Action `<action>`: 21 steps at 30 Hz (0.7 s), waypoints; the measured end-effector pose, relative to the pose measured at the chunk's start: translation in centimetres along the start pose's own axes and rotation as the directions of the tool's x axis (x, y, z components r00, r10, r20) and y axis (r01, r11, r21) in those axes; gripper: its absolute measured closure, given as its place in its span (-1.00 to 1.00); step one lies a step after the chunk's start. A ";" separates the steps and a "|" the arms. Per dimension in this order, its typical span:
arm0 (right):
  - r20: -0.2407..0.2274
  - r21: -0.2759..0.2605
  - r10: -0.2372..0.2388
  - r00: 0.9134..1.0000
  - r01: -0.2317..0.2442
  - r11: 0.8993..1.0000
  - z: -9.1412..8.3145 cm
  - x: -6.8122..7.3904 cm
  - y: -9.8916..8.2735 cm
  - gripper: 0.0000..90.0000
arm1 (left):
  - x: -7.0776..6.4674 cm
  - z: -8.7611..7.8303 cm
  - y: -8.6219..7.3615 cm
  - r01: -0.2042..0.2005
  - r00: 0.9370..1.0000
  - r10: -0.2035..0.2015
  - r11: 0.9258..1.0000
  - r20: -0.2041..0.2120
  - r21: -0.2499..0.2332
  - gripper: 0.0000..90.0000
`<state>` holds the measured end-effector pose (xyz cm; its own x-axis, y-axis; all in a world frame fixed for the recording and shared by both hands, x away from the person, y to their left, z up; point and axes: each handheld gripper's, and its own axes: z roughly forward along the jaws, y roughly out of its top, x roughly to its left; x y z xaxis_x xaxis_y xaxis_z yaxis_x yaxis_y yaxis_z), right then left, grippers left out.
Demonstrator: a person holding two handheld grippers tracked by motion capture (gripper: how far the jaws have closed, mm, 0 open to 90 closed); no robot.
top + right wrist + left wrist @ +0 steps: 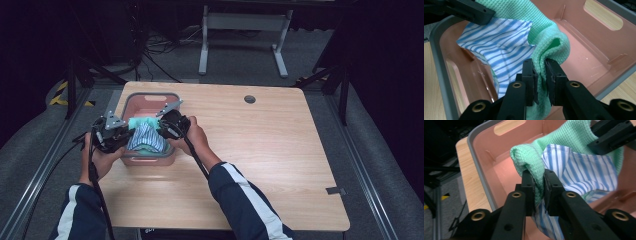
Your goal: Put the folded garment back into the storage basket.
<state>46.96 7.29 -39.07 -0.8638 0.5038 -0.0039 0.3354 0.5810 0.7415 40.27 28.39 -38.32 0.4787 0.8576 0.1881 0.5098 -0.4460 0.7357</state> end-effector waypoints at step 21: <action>0.025 0.014 -0.019 1.000 0.019 1.000 -0.5 0.0 -0.3 0.49 | -0.8 0.0 0.3 -0.027 0.999 0.027 1.000 0.019 0.003 0.63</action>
<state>46.73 6.80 -38.99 -0.8605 0.5083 -0.0347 0.3244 0.5991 0.7320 40.06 27.56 -38.30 0.5058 0.8402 0.1957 0.4988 -0.4699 0.7283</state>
